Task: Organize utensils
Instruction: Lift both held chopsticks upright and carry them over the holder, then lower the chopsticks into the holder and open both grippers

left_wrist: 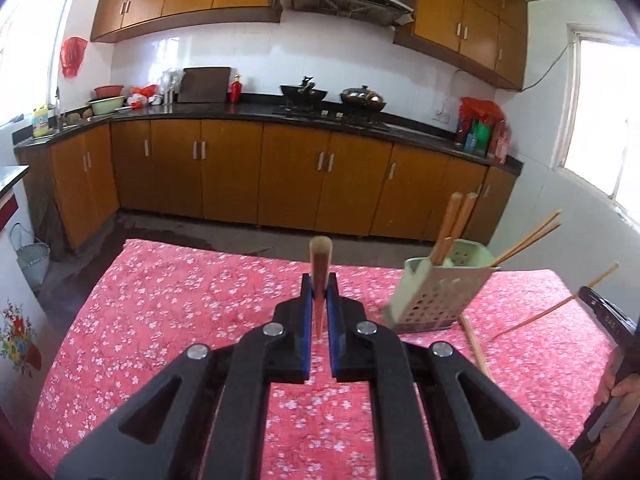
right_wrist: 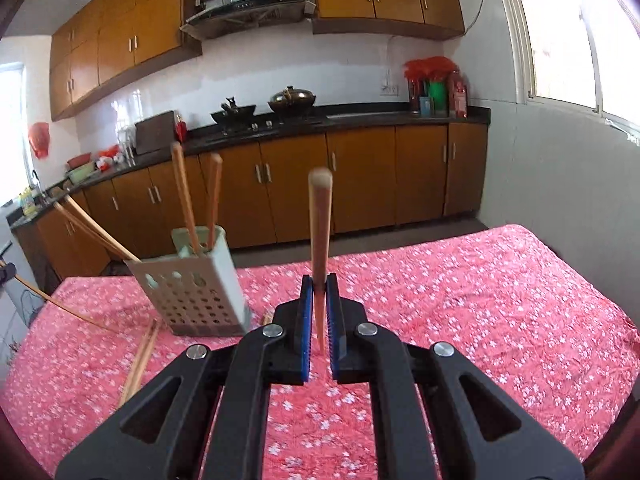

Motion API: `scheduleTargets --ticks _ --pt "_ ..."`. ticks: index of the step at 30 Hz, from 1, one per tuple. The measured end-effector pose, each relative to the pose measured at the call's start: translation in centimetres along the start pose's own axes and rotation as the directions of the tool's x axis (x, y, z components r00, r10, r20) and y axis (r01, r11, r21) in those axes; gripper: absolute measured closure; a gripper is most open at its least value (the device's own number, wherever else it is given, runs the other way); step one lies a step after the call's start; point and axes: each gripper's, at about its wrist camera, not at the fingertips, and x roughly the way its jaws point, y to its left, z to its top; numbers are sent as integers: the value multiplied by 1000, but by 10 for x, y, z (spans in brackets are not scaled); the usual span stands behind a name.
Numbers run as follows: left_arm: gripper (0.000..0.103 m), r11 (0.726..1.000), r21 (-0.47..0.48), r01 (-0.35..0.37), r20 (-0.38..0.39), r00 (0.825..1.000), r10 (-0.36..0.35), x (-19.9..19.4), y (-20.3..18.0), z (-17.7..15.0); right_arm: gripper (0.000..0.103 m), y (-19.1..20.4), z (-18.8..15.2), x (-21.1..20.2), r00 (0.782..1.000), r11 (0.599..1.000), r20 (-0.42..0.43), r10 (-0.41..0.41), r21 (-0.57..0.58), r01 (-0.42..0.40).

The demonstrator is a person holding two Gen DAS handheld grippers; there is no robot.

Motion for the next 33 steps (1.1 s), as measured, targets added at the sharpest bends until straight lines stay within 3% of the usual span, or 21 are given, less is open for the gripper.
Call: scheduleTargets --ticks 7,12,17,23,27,33 --pt "95 991 50 121 39 992 -123 -32 -30 17 95 16 34 -32 988 990 71 136 24 -138" --pt "95 975 82 205 86 974 -211 -49 -58 35 95 34 59 -51 963 972 142 228 24 -234" --pt "95 969 72 235 181 953 -244 -52 -84 60 95 59 80 -55 937 963 228 266 -13 -271" --pt "95 979 50 195 302 932 -201 -37 -105 90 95 78 95 -37 927 968 280 248 -39 -247" --pt "95 987 18 160 352 923 -156 -16 -112 101 95 80 97 -15 936 971 262 235 -30 -235" --pt "95 992 10 125 357 926 -121 24 -118 94 95 79 87 19 955 975 196 221 -19 -222"
